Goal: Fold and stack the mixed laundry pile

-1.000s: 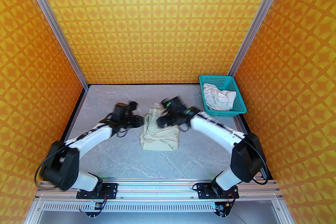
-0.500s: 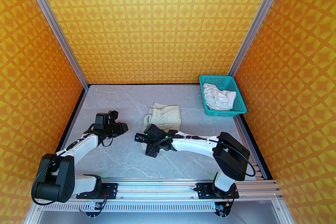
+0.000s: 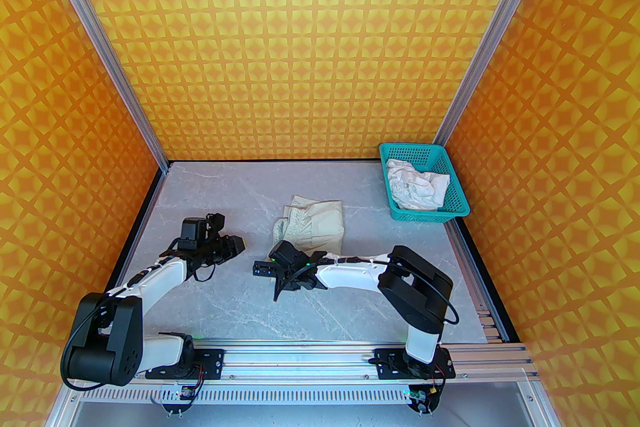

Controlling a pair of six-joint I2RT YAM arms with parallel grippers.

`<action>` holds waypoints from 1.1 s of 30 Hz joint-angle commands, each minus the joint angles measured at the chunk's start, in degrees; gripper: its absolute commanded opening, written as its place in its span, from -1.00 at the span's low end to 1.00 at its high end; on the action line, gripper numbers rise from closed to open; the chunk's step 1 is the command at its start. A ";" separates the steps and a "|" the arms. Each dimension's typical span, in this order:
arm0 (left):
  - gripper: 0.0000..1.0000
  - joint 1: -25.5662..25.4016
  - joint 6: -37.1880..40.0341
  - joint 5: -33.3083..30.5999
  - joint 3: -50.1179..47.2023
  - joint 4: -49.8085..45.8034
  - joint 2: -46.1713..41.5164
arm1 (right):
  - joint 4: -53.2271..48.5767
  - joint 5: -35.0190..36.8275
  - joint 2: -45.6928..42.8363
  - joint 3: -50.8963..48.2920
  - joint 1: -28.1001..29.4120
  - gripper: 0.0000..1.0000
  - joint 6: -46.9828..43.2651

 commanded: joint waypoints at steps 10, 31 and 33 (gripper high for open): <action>0.21 -9.49 -18.28 -3.54 -1.57 8.88 -1.37 | 8.30 -9.02 -10.18 -7.16 -5.87 -1.00 -0.23; 0.78 -22.48 -29.54 -9.98 11.81 14.40 17.83 | 12.25 -13.70 -17.19 -12.78 -7.91 -1.00 -3.24; 0.80 -22.78 -29.38 -11.04 12.21 12.93 17.38 | 12.69 -13.43 -17.79 -13.21 -8.12 -1.00 -3.39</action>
